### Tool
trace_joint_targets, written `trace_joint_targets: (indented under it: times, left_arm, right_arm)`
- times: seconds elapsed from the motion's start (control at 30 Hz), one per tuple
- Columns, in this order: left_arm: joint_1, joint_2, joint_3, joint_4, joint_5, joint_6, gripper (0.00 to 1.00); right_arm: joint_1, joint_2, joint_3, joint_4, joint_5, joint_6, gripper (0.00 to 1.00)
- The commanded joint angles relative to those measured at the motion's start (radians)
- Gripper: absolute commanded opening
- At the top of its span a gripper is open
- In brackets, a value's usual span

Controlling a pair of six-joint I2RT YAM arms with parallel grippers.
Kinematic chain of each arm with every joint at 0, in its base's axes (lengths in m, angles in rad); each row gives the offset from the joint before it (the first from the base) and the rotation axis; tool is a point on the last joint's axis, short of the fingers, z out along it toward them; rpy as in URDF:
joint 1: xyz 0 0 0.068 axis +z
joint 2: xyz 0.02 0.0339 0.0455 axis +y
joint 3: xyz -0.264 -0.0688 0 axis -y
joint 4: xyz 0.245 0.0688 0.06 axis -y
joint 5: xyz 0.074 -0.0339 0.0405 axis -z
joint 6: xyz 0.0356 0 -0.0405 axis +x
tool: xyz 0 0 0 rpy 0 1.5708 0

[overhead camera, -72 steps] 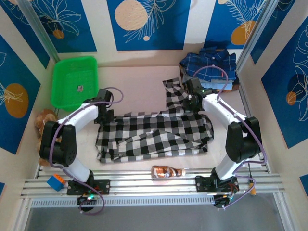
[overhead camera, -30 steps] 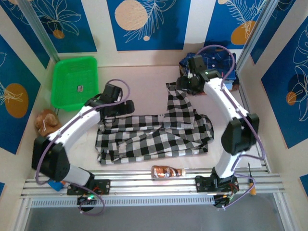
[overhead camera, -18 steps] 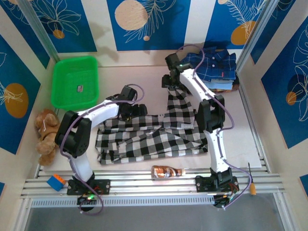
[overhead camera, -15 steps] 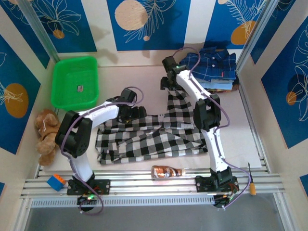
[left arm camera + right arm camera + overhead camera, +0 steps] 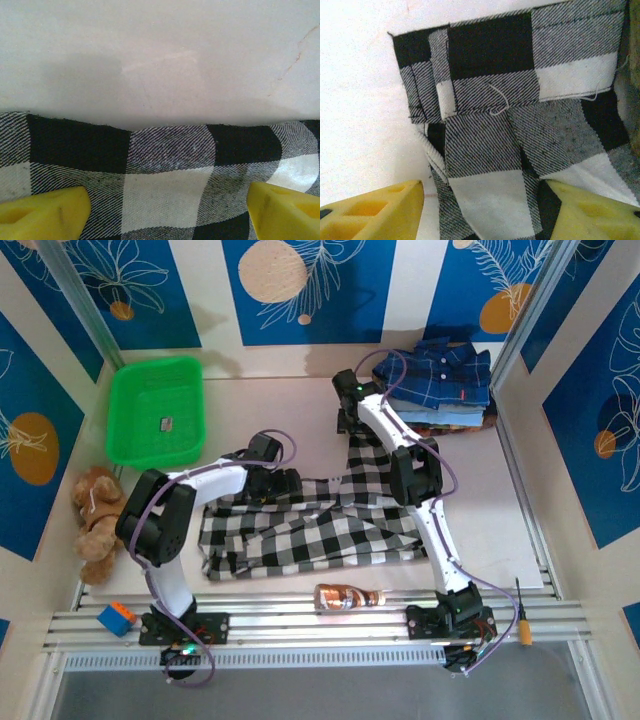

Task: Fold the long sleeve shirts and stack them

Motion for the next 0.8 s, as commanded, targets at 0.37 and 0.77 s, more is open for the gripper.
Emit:
trace_joint_targets:
  times: [0.37, 0.77]
  left_arm:
    - [0.069, 0.103, -0.043, -0.029, -0.004, -0.024, 0.86]
    - [0.216, 0.174, 0.083, -0.041, -0.049, -0.004, 0.86]
  right_arm:
    - [-0.032, 0.065, 0.100, 0.010, -0.084, 0.129, 0.03]
    - [-0.042, -0.133, 0.163, 0.184, -0.247, 0.091, 0.00]
